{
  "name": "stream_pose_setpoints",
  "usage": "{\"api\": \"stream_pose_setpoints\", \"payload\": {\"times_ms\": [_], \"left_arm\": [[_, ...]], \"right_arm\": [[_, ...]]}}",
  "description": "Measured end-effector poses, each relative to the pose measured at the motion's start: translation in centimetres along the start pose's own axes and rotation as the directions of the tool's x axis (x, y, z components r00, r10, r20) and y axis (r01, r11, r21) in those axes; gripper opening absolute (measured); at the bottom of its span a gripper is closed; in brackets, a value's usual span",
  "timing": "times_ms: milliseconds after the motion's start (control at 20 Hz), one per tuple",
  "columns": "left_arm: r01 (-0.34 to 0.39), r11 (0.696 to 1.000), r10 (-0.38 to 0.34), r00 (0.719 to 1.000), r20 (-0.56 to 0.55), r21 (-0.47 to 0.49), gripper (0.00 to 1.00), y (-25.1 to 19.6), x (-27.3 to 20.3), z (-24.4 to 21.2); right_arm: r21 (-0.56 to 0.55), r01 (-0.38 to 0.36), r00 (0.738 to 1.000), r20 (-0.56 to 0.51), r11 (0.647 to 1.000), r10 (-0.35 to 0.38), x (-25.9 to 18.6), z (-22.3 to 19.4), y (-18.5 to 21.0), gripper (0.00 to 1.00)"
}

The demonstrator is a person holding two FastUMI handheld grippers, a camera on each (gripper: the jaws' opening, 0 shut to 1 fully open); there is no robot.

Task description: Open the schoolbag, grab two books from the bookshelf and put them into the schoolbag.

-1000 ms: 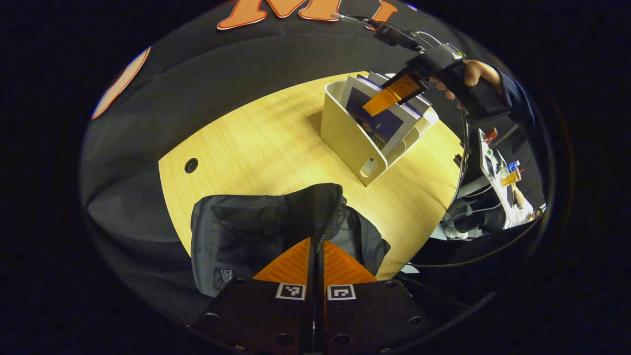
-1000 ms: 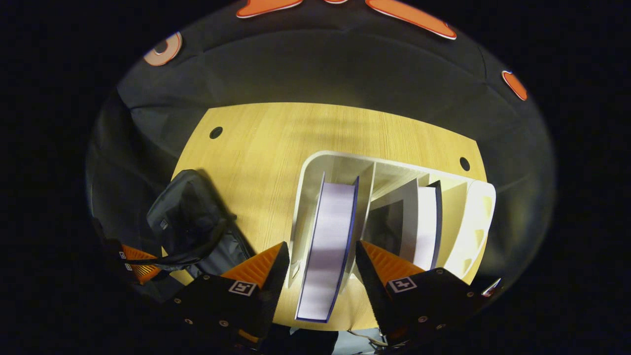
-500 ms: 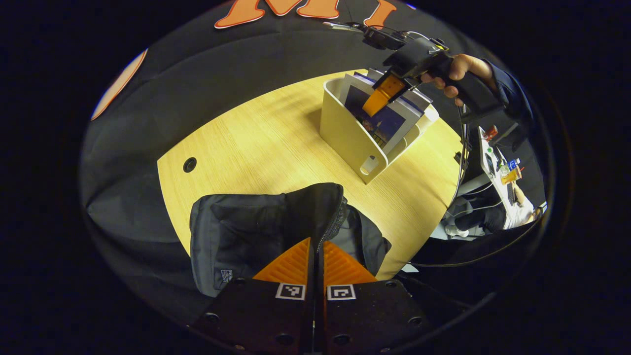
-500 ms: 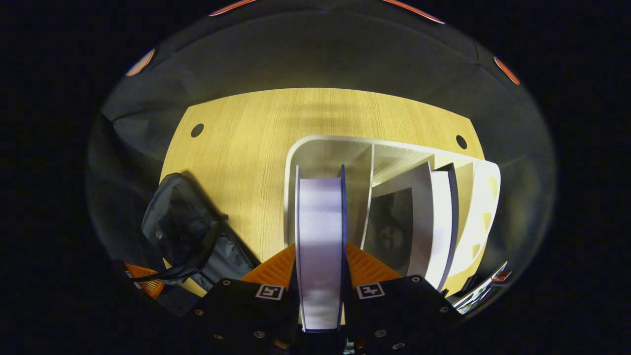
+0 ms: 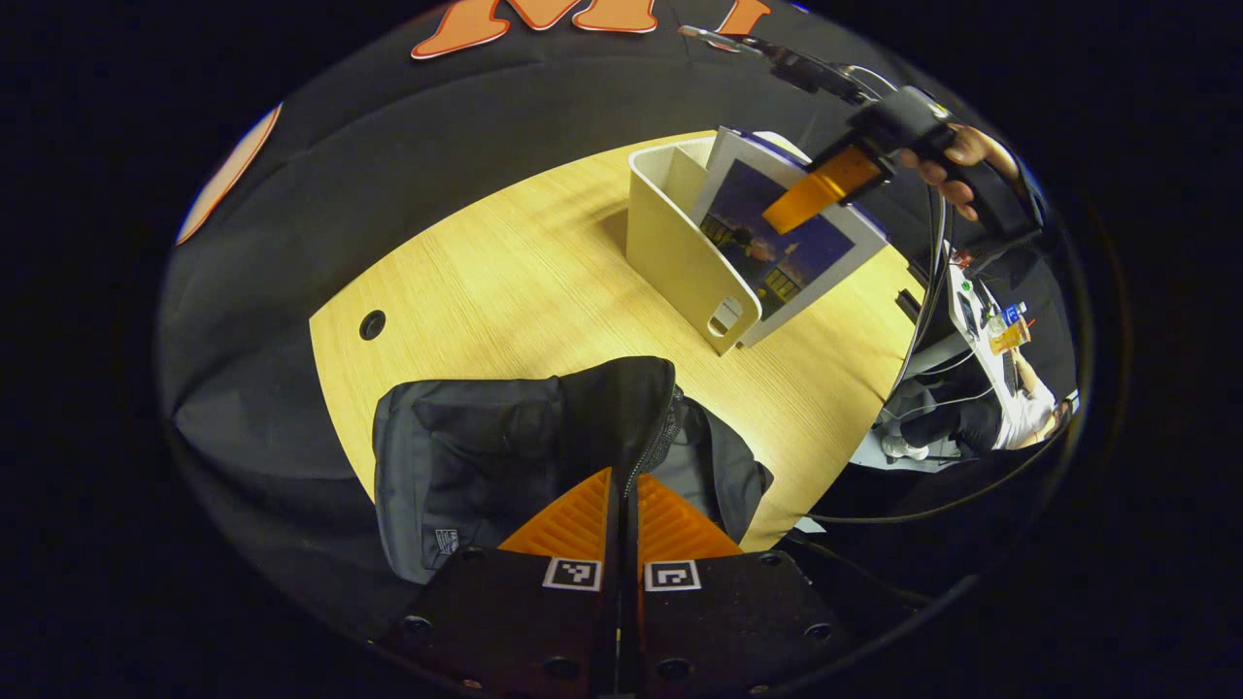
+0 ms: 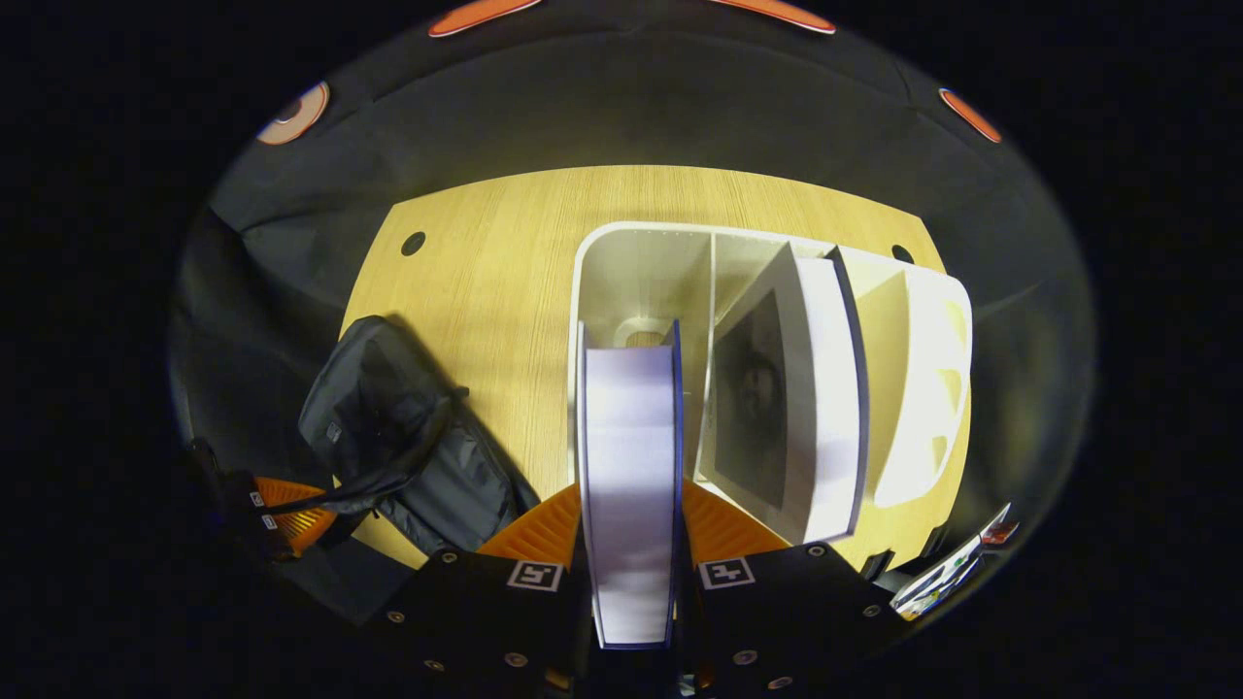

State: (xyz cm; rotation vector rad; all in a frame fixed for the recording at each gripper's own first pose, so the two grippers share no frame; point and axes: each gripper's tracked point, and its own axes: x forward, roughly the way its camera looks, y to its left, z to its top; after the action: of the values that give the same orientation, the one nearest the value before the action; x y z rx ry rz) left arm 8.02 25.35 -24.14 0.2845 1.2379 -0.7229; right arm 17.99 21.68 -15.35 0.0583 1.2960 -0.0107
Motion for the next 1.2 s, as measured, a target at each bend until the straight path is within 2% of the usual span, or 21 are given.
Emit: {"api": "stream_pose_setpoints", "payload": {"times_ms": [400,700,900,1050,1200], "left_arm": [[-0.011,1.0,0.011,1.0,-0.011,0.019,0.02,-1.5,0.6,-0.7],[-0.018,1.0,0.019,1.0,-0.019,0.022,0.02,-2.0,0.8,-0.9],[-0.027,0.999,0.027,0.999,-0.019,0.025,0.02,-1.8,0.5,-1.0],[-0.024,0.999,0.024,1.0,-0.017,0.022,0.02,-1.7,0.5,-1.0],[-0.03,1.0,0.03,0.999,-0.014,0.004,0.02,-1.3,0.2,-0.7]], "right_arm": [[0.014,-0.035,0.999,0.028,0.999,0.034,-2.8,-5.6,-1.5,0.35],[0.081,-0.133,0.99,0.056,0.988,0.129,-4.5,-9.7,-1.7,0.35],[0.134,-0.219,0.973,0.099,0.967,0.207,-5.7,-11.3,-1.5,0.34],[0.172,-0.301,0.95,0.136,0.938,0.28,-6.2,-12.6,-0.7,0.35],[0.23,-0.343,0.936,0.17,0.911,0.309,-6.1,-13.7,-1.1,0.34]]}}
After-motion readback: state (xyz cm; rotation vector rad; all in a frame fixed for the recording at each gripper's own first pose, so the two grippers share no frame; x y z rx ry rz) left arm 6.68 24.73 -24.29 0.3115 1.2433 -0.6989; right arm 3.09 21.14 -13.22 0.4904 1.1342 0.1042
